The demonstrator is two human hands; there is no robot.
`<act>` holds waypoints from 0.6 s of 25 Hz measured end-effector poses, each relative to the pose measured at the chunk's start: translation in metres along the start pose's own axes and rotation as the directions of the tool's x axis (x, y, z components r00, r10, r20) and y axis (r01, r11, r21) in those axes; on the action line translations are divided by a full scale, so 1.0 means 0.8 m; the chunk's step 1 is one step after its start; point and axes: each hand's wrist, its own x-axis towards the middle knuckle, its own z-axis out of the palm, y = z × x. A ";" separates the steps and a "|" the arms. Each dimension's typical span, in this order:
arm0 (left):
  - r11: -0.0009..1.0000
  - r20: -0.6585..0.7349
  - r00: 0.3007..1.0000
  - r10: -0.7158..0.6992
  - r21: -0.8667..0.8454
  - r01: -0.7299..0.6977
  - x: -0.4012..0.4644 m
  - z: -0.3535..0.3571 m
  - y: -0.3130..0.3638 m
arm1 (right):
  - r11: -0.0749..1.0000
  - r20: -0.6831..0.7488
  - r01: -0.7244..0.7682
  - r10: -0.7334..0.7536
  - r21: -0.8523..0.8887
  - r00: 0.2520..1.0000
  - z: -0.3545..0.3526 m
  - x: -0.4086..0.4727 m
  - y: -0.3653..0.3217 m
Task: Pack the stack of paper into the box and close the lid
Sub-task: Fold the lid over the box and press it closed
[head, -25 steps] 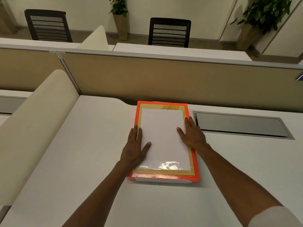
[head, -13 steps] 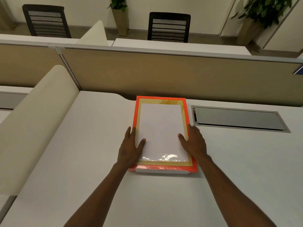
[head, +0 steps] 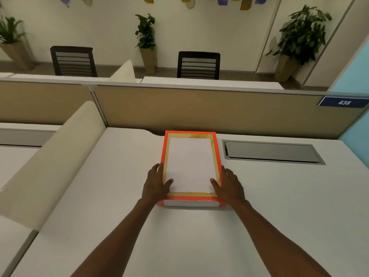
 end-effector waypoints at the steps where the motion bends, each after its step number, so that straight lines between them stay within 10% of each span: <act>1: 1.000 -0.020 0.999 0.031 0.002 -0.031 -0.002 -0.011 0.015 | 1.000 -0.025 0.027 -0.028 -0.012 0.999 -0.015 -0.003 -0.002; 15: 0.823 -0.375 0.734 0.566 0.310 -0.476 0.038 -0.223 0.268 | 0.959 -0.591 0.219 -0.282 -0.178 0.755 -0.328 -0.005 -0.065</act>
